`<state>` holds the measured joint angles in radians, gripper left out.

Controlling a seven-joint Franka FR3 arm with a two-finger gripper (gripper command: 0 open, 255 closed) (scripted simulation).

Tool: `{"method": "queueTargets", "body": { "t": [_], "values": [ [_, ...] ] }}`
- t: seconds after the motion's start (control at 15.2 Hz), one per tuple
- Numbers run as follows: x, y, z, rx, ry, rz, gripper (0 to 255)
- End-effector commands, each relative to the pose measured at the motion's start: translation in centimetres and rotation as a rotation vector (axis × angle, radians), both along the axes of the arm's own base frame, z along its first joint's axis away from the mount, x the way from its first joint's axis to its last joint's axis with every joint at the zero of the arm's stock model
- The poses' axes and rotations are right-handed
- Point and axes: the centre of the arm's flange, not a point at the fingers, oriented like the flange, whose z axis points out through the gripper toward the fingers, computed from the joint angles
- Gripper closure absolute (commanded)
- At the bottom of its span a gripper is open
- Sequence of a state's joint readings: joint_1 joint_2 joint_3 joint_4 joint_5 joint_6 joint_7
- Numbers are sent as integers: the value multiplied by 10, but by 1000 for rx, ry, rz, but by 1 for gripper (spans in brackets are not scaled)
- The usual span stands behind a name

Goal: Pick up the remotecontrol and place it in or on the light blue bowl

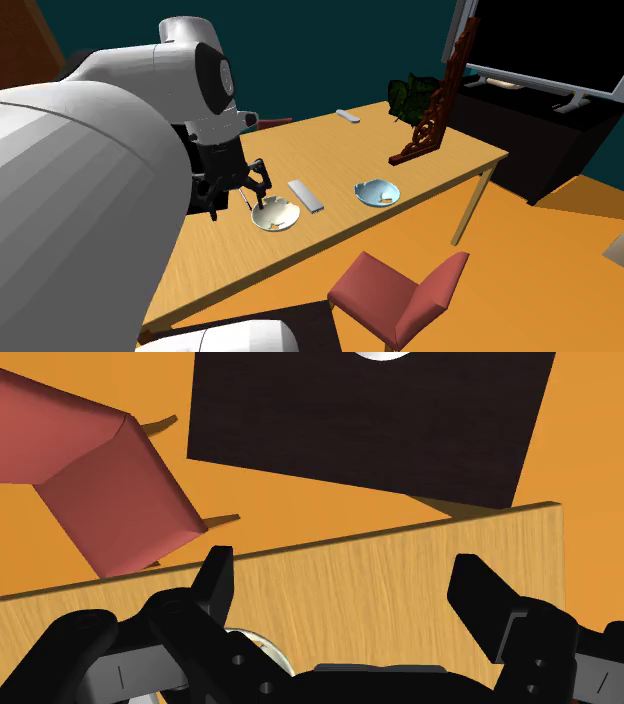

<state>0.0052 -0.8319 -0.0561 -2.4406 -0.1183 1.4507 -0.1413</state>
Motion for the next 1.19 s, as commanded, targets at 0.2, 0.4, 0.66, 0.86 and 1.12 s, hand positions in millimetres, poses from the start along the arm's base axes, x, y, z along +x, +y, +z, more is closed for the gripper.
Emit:
{"method": "queueTargets", "body": {
  "t": [0.2,0.4,0.66,0.86,1.12],
  "values": [
    [27,-18,-21,7,-12,4,0],
    [53,-36,-43,15,-24,8,0],
    [90,-59,-71,24,-40,13,0],
    [117,-76,-91,32,-51,16,0],
    [155,-98,-119,41,-67,21,0]
  ]
}}
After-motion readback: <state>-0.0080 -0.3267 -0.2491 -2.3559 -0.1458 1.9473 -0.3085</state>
